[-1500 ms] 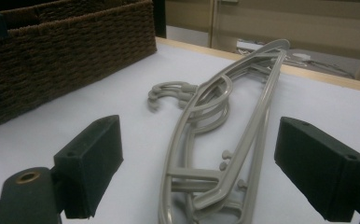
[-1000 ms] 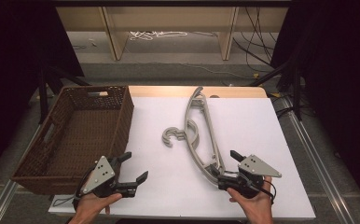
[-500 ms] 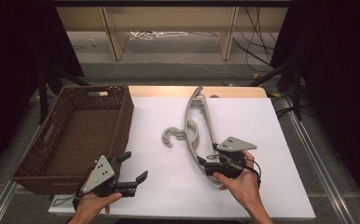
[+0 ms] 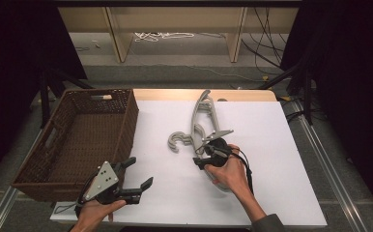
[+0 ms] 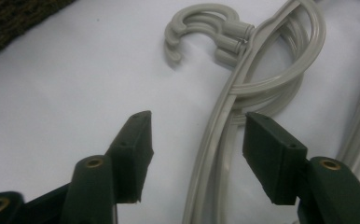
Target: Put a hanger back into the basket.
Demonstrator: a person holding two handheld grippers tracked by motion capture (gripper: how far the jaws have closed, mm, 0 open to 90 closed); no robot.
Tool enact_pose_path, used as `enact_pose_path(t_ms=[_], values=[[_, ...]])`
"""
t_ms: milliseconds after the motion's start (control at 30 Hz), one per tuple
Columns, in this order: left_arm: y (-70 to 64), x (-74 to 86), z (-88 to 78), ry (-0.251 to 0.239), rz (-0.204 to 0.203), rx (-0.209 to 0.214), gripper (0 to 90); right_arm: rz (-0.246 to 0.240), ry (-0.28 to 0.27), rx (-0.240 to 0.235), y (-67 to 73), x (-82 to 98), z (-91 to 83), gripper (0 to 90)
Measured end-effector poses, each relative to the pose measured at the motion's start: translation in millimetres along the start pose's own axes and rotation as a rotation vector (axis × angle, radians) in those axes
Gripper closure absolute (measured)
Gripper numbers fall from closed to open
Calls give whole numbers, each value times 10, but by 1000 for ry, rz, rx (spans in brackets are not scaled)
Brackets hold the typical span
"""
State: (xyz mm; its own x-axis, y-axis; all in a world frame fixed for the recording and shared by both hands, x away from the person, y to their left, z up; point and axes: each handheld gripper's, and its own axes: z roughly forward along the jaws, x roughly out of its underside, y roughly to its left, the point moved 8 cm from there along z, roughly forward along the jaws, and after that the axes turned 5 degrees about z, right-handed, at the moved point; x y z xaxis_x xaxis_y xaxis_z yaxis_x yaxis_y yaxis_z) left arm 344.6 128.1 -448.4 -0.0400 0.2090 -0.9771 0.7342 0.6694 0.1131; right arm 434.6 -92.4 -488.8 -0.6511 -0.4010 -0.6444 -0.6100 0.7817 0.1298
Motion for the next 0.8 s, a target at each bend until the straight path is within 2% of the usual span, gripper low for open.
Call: enact_pose_path(t_ms=[100,133,167,267,300,400,633,800], values=[[0,10,-1,5,-4,-1,158,0,25,-1,-36,-17,94,472],[-3,8,-1,3,-14,-3,158,20,49,-1,-36,-8,117,473],[4,-3,5,-7,-4,1,158,9,52,2,-60,-9,157,480],[3,5,1,1,-3,-1,158,33,102,-8,-65,24,215,514],[0,9,-1,5,-13,-4,158,29,104,-7,-77,22,239,526],[5,2,-1,4,5,-1,159,39,119,-14,-98,11,289,546],[3,10,-2,10,5,0,159,65,151,-14,-153,-10,377,603],[-4,10,6,8,1,2,159,62,166,-26,-155,-9,430,650]])
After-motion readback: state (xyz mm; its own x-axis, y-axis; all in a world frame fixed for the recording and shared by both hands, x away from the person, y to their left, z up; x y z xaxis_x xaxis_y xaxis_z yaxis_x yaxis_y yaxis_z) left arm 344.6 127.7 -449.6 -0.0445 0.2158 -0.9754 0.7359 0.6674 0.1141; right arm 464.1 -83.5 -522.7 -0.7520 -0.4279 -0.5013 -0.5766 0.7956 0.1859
